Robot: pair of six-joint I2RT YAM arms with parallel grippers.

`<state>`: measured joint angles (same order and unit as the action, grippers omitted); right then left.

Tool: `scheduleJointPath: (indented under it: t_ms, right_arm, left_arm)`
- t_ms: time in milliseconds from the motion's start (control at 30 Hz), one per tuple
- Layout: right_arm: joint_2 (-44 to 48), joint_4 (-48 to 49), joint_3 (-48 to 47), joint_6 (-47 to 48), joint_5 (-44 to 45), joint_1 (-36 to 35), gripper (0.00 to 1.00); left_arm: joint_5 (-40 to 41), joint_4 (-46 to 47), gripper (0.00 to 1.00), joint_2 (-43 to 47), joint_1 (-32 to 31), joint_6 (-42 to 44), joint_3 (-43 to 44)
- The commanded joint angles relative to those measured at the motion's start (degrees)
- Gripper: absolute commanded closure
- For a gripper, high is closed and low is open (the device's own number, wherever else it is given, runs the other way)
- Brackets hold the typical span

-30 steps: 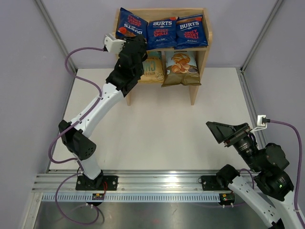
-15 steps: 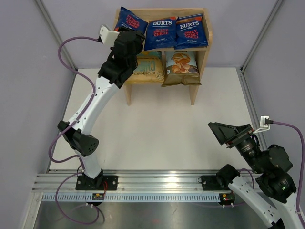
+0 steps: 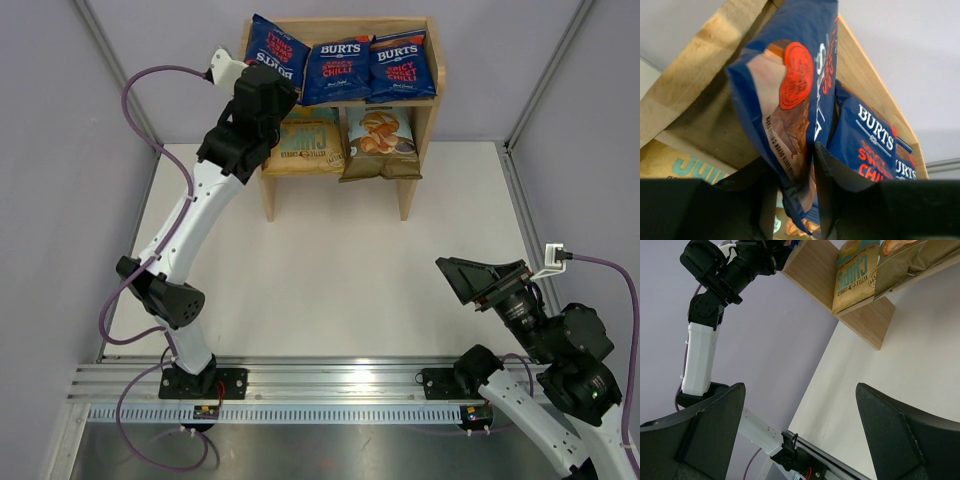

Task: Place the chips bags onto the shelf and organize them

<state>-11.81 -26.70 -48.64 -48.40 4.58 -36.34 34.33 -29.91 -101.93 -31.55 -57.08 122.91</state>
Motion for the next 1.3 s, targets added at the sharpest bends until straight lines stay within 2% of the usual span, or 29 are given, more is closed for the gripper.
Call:
scheduleJointPath:
  t_ms: [0, 133, 300, 533, 800, 833, 867, 967, 1100, 1133, 1267]
  right_arm:
    - [-1.0, 1.0, -1.5, 0.3, -1.4, -0.1, 0.00]
    - [-1.1, 1.1, -1.4, 0.3, -1.6, -0.1, 0.01]
    - [-1.0, 1.1, -1.4, 0.5, -1.5, -0.1, 0.01]
    - [-0.8, 0.1, -2.6, 1.1, -1.1, -0.2, 0.00]
    - [-0.3, -0.3, -2.8, 1.2, -0.6, -0.1, 0.01]
    - [-0.3, -0.3, -2.8, 1.3, -0.8, -0.1, 0.00]
    - [-0.3, -0.4, -2.9, 1.2, -0.9, -0.1, 0.01]
    - [-0.1, -1.2, -3.2, 1.7, -0.4, -0.1, 0.00]
    - [-0.9, -1.5, -3.7, 2.3, 0.2, -0.2, 0.00]
    - [-1.4, -1.8, -3.9, 2.3, 0.3, -0.1, 0.01]
    - [-3.0, -2.6, -4.5, 2.7, -0.4, -0.1, 0.01]
  left_arm:
    - [-1.0, -4.4, 0.71, 1.9, 0.3, 2.9, 0.7]
    - [-3.2, -1.7, 0.86, 2.4, 0.9, 3.4, -0.6]
    - [-15.2, 1.2, 1.00, 1.9, 4.0, -2.7, -2.1]
    - [-22.0, 3.2, 1.00, 0.3, 4.5, -8.0, -2.3]
    - [-20.6, 4.4, 1.00, 1.6, 4.1, -14.2, -6.9]
    - [-20.0, 4.4, 0.98, 2.2, 4.1, -14.2, -7.3]
    - [-19.3, 4.3, 0.91, 2.3, 4.1, -14.1, -7.8]
    - [-16.3, 2.1, 0.85, 2.7, 4.1, -13.1, -7.2]
    - [-14.1, 0.0, 0.55, 3.0, 4.1, -10.8, -6.4]
    - [-13.7, -1.5, 0.51, 2.8, 4.0, -10.3, -5.7]
    - [-9.4, -5.5, 0.44, 2.0, 3.4, -6.9, -2.0]
